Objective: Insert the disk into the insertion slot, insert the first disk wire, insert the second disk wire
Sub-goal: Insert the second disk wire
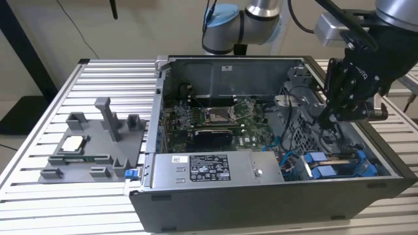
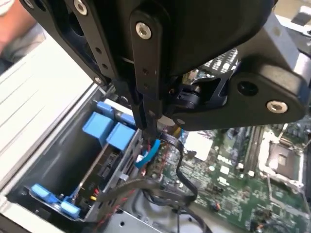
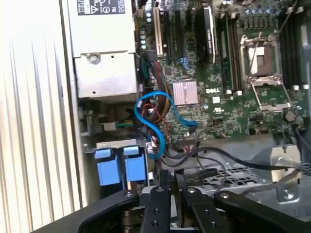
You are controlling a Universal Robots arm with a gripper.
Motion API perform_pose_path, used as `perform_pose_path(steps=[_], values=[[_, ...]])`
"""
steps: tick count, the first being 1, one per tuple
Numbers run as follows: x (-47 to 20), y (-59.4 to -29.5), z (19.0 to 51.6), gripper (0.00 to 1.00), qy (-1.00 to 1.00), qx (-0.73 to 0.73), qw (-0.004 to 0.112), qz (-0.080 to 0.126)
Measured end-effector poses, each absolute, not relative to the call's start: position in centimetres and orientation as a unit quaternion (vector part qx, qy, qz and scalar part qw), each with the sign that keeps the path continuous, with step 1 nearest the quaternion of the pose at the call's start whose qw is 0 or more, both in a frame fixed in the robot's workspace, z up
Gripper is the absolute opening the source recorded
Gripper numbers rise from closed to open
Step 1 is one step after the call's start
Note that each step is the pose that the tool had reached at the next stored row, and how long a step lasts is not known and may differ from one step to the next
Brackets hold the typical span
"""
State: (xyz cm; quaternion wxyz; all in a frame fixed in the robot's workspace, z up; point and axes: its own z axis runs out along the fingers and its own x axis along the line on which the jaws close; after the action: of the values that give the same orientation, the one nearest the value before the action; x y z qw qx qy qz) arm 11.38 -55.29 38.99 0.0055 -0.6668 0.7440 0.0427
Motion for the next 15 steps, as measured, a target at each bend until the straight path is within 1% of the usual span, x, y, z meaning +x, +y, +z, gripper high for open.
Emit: perform_pose_path(steps=[8, 11, 15], values=[[11.38, -55.29, 38.98, 0.16, 0.743, -0.668, -0.042, -0.011], [11.47, -55.30, 38.87, 0.16, 0.742, -0.668, -0.053, -0.023], [12.04, -55.29, 38.50, 0.16, 0.742, -0.667, -0.058, -0.029]])
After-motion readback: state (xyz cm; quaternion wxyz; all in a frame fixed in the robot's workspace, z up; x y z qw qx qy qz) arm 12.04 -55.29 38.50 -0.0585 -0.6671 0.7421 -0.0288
